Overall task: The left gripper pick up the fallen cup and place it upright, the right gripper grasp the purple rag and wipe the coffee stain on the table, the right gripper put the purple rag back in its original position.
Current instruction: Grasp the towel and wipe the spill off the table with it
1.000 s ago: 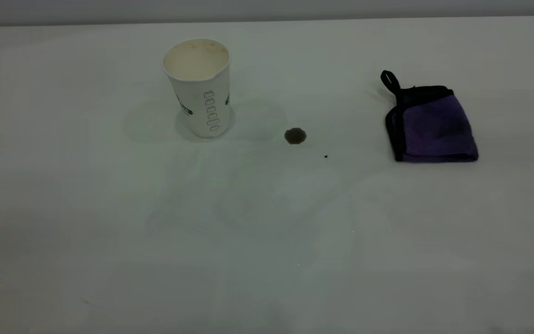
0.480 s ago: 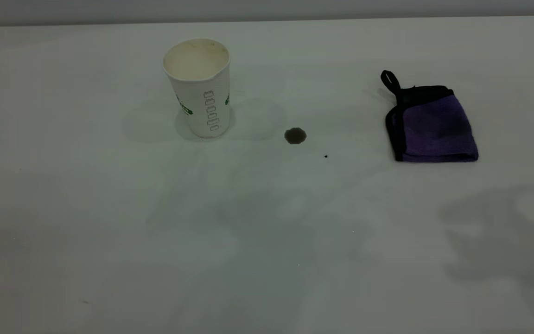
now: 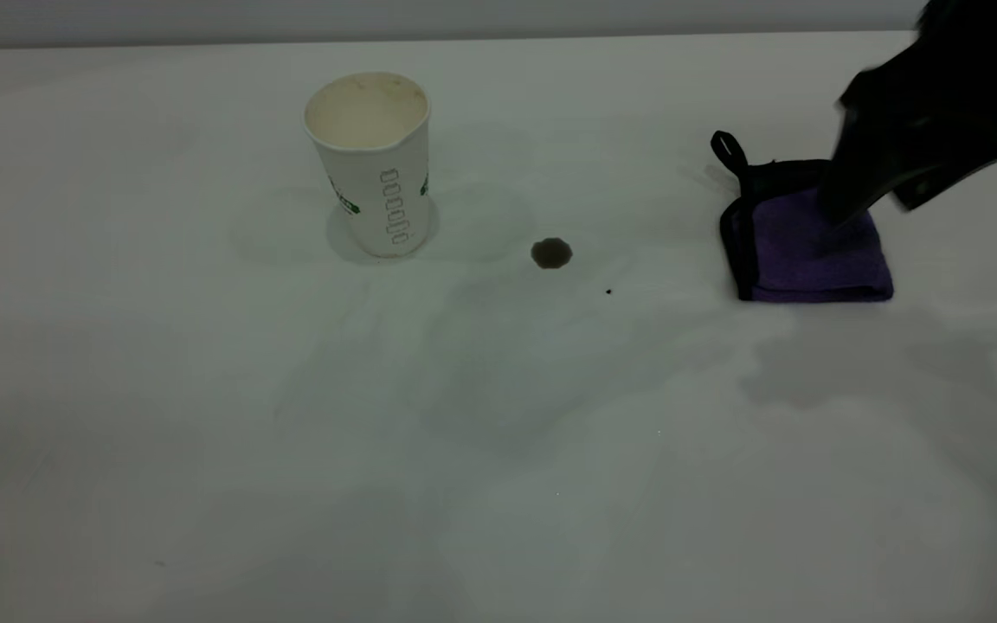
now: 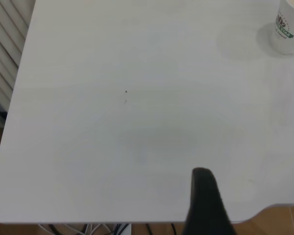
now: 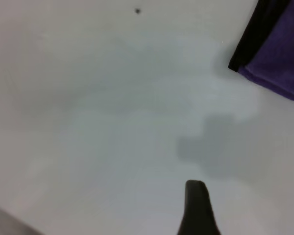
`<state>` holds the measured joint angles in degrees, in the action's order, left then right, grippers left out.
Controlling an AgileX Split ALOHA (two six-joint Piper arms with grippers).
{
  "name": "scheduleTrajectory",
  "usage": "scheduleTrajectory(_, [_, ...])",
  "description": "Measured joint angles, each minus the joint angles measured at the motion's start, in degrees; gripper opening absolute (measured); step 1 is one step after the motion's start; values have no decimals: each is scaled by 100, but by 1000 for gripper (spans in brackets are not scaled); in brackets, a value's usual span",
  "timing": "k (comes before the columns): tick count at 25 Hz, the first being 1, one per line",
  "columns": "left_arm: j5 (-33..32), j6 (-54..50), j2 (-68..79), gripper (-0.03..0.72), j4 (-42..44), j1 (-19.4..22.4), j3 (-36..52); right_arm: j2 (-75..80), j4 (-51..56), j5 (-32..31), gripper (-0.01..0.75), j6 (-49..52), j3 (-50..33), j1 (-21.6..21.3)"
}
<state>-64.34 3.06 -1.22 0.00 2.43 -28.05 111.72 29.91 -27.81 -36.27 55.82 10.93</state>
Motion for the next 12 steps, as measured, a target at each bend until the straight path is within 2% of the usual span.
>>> scheduleTrajectory(9, [-5,0,0,538,0,0,0,1623,-417,-102,583,1049,1702,0])
scheduleTrajectory(12, [-5,0,0,538,0,0,0,2069,-861,-203,583,1381,2273,0])
